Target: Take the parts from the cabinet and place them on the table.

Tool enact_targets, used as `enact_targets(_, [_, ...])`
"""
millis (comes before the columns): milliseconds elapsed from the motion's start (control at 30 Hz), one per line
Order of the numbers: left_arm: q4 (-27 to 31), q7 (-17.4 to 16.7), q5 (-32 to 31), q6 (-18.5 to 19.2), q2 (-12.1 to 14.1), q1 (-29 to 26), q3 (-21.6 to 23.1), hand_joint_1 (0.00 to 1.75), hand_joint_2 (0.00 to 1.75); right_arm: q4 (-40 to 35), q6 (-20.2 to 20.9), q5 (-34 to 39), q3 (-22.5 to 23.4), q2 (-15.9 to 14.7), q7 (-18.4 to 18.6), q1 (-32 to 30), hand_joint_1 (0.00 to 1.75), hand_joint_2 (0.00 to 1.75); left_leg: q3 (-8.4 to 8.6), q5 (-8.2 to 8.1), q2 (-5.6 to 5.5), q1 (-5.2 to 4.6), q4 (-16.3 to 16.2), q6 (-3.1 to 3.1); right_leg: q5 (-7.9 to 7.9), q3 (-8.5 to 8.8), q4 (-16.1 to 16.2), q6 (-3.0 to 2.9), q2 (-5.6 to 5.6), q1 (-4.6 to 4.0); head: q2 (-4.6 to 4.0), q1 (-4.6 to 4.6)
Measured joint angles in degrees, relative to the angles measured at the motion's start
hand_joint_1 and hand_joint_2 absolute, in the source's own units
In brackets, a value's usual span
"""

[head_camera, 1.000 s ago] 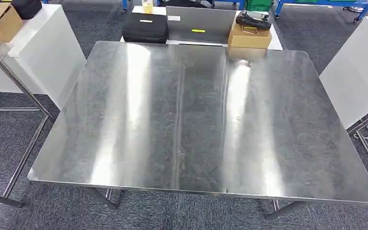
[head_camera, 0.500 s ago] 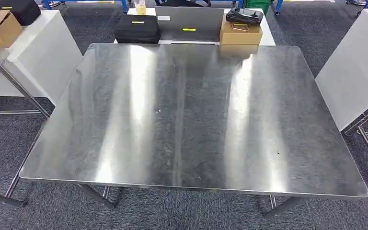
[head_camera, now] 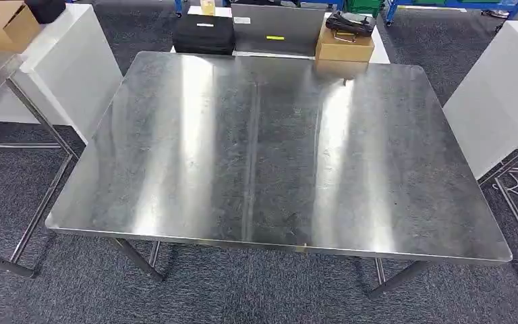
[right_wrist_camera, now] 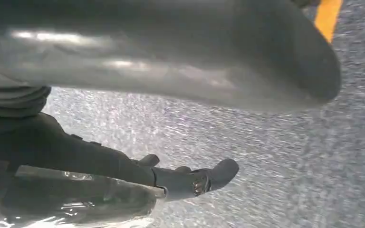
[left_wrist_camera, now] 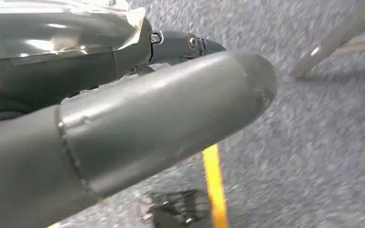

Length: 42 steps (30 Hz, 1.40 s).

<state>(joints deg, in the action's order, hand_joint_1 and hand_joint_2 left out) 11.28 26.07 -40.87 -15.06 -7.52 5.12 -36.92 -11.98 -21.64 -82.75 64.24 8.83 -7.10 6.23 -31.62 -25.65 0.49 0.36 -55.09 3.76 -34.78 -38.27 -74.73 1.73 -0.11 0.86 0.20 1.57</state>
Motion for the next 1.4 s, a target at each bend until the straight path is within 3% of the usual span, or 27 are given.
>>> enact_targets(33, [-0.02,-0.17,-0.04,0.04,-0.13,-0.01,0.26,0.0,0.0,0.0,0.02,-0.06,-0.02,-0.15,0.37,0.0,0.0,0.0,-0.57,0.44,0.01,0.05,-0.11,-0.2,1.18,1.77,1.66,0.83,0.0,0.15,0.0,-0.04])
enact_targets(100, [0.0,-0.28,-0.37,0.2,-0.5,0.0,0.33,0.0,0.0,0.0,0.04,-0.5,-0.26,-0.31,1.33,0.04,0.0,0.0,-1.6,1.04,0.0,0.19,-0.52,-0.74,4.22,8.49,11.11,2.14,-0.02,0.55,0.0,-0.02])
enact_targets(133, [0.0,-0.28,-0.55,0.31,-0.55,0.03,0.39,0.0,0.0,0.0,0.2,-0.79,-0.33,-0.35,2.01,0.12,0.0,0.0,-1.64,1.27,-0.01,0.16,-1.1,-1.04,4.54,12.14,16.61,2.2,-0.01,0.84,0.0,-0.13])
enact_targets(167, [0.0,-0.26,-0.63,0.48,-0.65,0.03,0.54,0.0,0.0,0.0,0.57,-1.18,-0.46,-0.37,2.79,0.24,0.0,0.0,-2.47,1.45,0.01,-0.16,-1.84,-1.38,3.92,14.12,20.04,1.9,0.14,0.31,0.0,-0.29])
enact_targets(267, [0.0,-0.15,-0.72,0.55,-1.03,-0.01,0.85,0.0,0.0,0.0,0.85,-1.49,-0.76,-0.48,3.65,-0.01,0.0,0.0,-2.76,2.53,-0.08,-0.1,-1.95,-2.37,4.17,12.23,18.98,1.11,0.48,-0.14,0.0,-0.04])
enact_targets(300, [-0.02,-0.17,-0.72,0.55,-1.03,-0.1,0.9,0.0,0.0,0.04,0.89,-1.55,-0.74,-0.39,3.8,-0.07,0.0,0.0,-3.14,2.61,-0.21,0.0,-2.11,-2.71,4.68,11.92,19.18,0.28,0.39,0.59,0.0,-0.02])
enact_targets(333, [-0.02,-0.15,-0.72,0.55,-1.03,-0.08,0.92,0.0,0.0,0.04,0.9,-1.62,-0.79,-0.37,3.82,0.06,0.0,0.0,-3.6,0.72,-0.42,0.33,-3.05,-3.07,5.19,11.47,19.16,-0.5,0.05,0.9,0.0,0.06])
enact_targets(400, [-0.02,-0.15,-0.74,0.55,-1.2,-0.08,1.11,0.0,0.0,0.04,0.9,-1.64,-0.85,-0.39,3.82,0.06,0.0,0.0,-5.37,-6.14,-0.43,0.48,-9.02,-3.52,6.26,10.16,19.12,-1.99,-0.16,0.74,0.0,0.29])
enact_targets(467, [-0.02,-0.15,-0.87,0.55,-1.22,-0.09,1.14,0.0,0.0,0.04,0.9,-1.64,-0.85,-0.39,3.98,0.0,0.0,0.0,-7.28,-10.61,-0.42,0.54,-17.09,-3.92,7.47,8.68,19.01,-2.15,-0.38,0.41,0.0,0.22])
enact_targets(500, [-0.02,-0.15,-0.87,0.55,-1.2,-0.09,1.14,0.0,0.0,0.04,0.89,-1.64,-0.87,-0.39,4.07,0.0,0.0,0.0,-7.26,-10.35,-0.43,0.6,-19.12,-3.99,8.09,8.15,18.88,-2.07,-0.42,0.34,0.0,0.22])
enact_targets(567, [-0.02,-0.15,-0.87,0.55,-1.2,-0.08,1.14,0.0,0.0,0.04,0.81,-1.81,-0.89,-0.39,4.46,-0.01,0.0,0.0,-3.84,-6.44,-0.4,0.76,-16.11,-3.92,9.1,6.42,18.32,-1.71,-0.4,0.36,-0.02,0.28])
enact_targets(633, [0.0,-0.15,-1.05,0.55,-1.2,-0.03,1.14,0.0,0.0,0.04,0.61,-2.18,-1.11,-0.37,5.16,0.02,0.0,0.0,3.31,-3.78,-0.41,0.94,-6.35,-3.56,9.75,5.24,17.76,-1.1,-0.38,0.4,0.0,0.24])
enact_targets(667, [0.0,-0.15,-1.07,0.55,-1.2,0.1,1.14,0.0,0.0,0.04,0.24,-2.38,-1.27,-0.35,5.46,0.01,0.0,0.0,5.84,-5.64,-0.55,0.79,-2.18,-3.35,10.13,4.84,17.58,-0.62,-0.35,0.17,0.0,0.31])
enact_targets(767, [0.0,-0.15,-1.16,0.68,-1.24,-0.01,1.11,0.0,0.0,0.04,-0.33,-2.6,-1.75,-0.2,5.64,0.14,0.0,0.0,5.31,-5.17,-0.75,0.08,-1.52,-2.51,11.54,4.59,17.84,0.6,-0.49,0.21,0.0,0.18])
enact_targets(833, [-0.02,-0.09,-1.2,0.7,-1.4,0.1,1.11,0.0,0.0,0.07,-0.66,-2.65,-1.79,-0.2,5.64,0.0,0.0,0.0,4.17,-3.48,-0.25,0.45,-0.75,-1.0,11.56,4.18,17.43,1.24,-0.52,0.04,-0.02,0.02])
enact_targets(900, [0.02,-0.02,-1.2,0.7,-1.35,0.27,1.11,0.0,0.0,0.09,-0.83,-2.67,-1.88,-0.2,5.66,-0.05,0.0,0.0,2.57,-2.16,-0.13,0.16,-0.66,0.16,5.67,1.77,12.6,-0.11,-0.21,0.09,0.0,-0.42])
enact_targets(933, [0.02,0.0,-1.2,0.7,-1.33,0.27,1.11,0.0,0.0,0.09,-0.9,-2.69,-1.88,-0.2,5.68,-0.07,0.0,0.0,1.58,-1.4,-0.02,0.08,-0.68,0.18,2.35,0.72,8.2,-0.52,-0.16,0.11,0.0,-0.5])
enact_targets(967, [0.02,0.0,-1.2,0.7,-1.33,0.28,1.11,0.0,0.0,0.09,-0.99,-2.75,-1.9,-0.17,5.73,-0.03,0.0,0.0,0.56,-0.58,0.03,-0.05,-0.74,0.22,-0.05,-0.24,3.47,-0.47,-0.14,0.12,0.0,-0.46])
enact_targets(1000, [0.02,0.0,-1.22,0.7,-1.33,0.27,1.11,0.0,0.0,0.09,-1.35,-2.84,-1.94,-0.17,5.92,-0.04,0.0,0.0,-0.42,0.14,0.14,-0.1,-0.81,0.16,-0.61,-0.48,0.42,0.06,-0.14,0.12,0.0,-0.53])
enact_targets(1033, [0.02,0.0,-1.25,0.7,-1.38,0.21,1.11,0.0,0.0,0.09,-1.99,-2.84,-1.99,-0.17,6.23,-0.06,0.0,0.0,-1.45,0.88,0.22,-0.18,-0.88,0.07,0.24,0.32,-0.45,0.82,-0.14,0.1,0.0,-0.48])
enact_targets(1100, [0.02,-0.09,-1.44,0.66,-1.49,0.21,1.11,0.0,0.0,0.09,-2.25,-2.84,-2.01,-0.28,6.64,-0.04,0.0,0.0,-2.91,2.19,0.28,-0.22,-1.1,-0.23,3.82,5.28,4.65,2.07,-0.14,0.07,0.0,-0.48])
enact_targets(1133, [0.02,-0.17,-1.57,0.61,-1.49,0.28,1.11,0.0,0.0,0.09,-2.23,-2.97,-2.1,-0.35,6.62,0.07,0.0,0.0,-3.8,2.94,0.23,-0.25,-1.31,-0.49,4.64,9.66,10.62,1.95,-0.14,0.04,0.0,-0.57])
enact_targets(1200, [0.02,-0.17,-1.57,0.55,-1.6,0.3,1.09,0.0,0.0,0.07,-2.1,-2.95,-2.16,-0.59,6.12,0.39,0.0,0.0,-4.61,3.83,0.17,-0.63,-1.86,-1.13,2.77,16.65,21.08,0.81,-0.12,-0.76,0.0,-0.61])
enact_targets(1267, [0.02,-0.13,-1.57,0.52,-1.59,0.32,1.09,0.0,0.0,0.07,-2.1,-2.95,-2.16,-0.68,5.88,0.35,0.0,0.0,-4.75,5.02,0.36,-0.54,-1.64,-1.67,2.75,15.53,21.01,0.1,0.04,-0.9,0.0,-0.22])
enact_targets(1300, [0.02,-0.13,-1.57,0.52,-1.6,0.22,1.09,0.0,0.0,0.09,-2.1,-2.95,-2.19,-0.72,5.88,0.25,0.0,1.75,-4.84,5.64,0.33,-0.43,-1.5,-2.15,3.14,15.16,20.76,-0.41,0.01,-0.98,0.0,-0.2])
enact_targets(1333, [0.0,-0.11,-1.57,0.52,-1.55,-0.03,1.09,0.0,0.0,0.2,-2.1,-2.91,-2.16,-0.63,5.97,0.08,0.0,1.75,-5.36,5.91,0.15,-0.27,-1.66,-2.42,4.04,14.58,21.01,-1.06,-0.12,0.33,0.0,-0.22])
enact_targets(1400, [0.0,-0.09,-1.57,0.52,-1.53,-0.13,1.09,0.0,0.0,0.2,-2.1,-2.86,-2.16,-0.72,6.25,0.22,0.0,1.75,-6.71,-1.42,-0.28,0.04,-5.57,-3.15,5.53,13.0,20.87,-2.42,-0.51,0.34,0.0,0.22])
